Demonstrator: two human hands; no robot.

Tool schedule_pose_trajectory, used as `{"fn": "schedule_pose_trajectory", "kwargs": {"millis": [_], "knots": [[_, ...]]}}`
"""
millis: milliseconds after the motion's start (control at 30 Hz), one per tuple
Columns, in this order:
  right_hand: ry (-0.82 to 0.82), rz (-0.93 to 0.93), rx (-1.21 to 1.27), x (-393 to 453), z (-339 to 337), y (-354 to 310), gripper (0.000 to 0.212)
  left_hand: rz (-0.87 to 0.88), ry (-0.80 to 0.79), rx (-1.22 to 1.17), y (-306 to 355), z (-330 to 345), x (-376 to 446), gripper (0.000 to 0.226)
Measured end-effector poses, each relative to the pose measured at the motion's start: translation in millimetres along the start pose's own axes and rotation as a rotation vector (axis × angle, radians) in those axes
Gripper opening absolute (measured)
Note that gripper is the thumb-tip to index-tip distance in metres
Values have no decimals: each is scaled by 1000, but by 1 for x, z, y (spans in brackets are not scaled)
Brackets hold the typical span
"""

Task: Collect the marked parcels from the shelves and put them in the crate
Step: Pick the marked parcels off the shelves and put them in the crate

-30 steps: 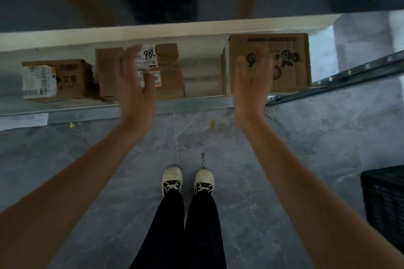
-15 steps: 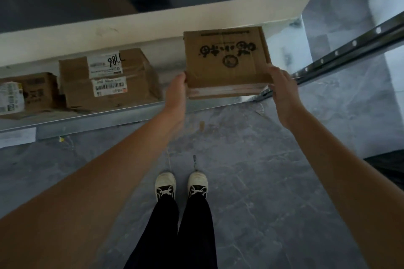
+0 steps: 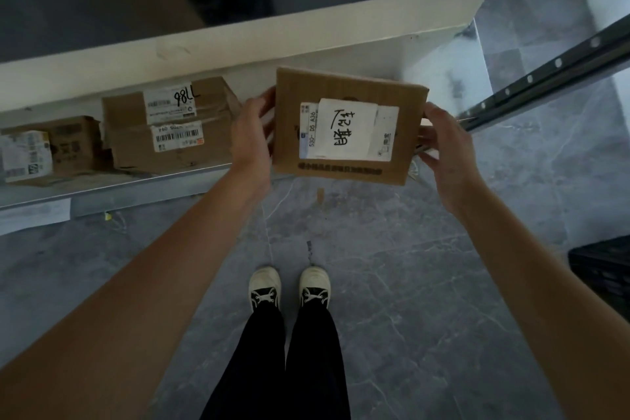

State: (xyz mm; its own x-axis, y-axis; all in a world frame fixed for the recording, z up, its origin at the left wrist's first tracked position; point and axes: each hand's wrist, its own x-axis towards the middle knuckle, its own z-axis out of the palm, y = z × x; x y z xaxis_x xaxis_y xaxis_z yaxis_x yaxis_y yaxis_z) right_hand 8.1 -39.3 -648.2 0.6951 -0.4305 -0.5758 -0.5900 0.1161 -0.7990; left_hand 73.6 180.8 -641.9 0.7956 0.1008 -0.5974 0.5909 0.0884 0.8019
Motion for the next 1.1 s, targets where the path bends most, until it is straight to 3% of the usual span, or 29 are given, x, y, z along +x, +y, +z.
{"fn": "schedule_pose_trajectory", "kwargs": {"millis": [167,333,500,633,733,867,967,1100], "knots": [[-13,15,42,-5,12,9,24,2,-64,-16,-8,-2,-6,36],[-16,27,31,-13,27,7,66,-10,-61,-13,-13,-7,-8,34],[-43,-45,36,-18,27,4,33,3,-28,7,-17,-9,-11,26],[47,-72,10,-20,25,-1,26,-40,-50,173,-20,-15,-11,79],[133,-150,-135,-18,26,-2,25,-69,-62,208,-22,-17,-13,90],[192,-295,-288,-22,30,-3,19,-42,-44,69,-27,-20,-25,55],[222,-266,-67,-27,41,-10,26,-99,-72,-8,-32,-17,-40,40],[250,-211,191,-30,49,-15,55,-185,-92,-54,-44,-12,-52,42]]}}
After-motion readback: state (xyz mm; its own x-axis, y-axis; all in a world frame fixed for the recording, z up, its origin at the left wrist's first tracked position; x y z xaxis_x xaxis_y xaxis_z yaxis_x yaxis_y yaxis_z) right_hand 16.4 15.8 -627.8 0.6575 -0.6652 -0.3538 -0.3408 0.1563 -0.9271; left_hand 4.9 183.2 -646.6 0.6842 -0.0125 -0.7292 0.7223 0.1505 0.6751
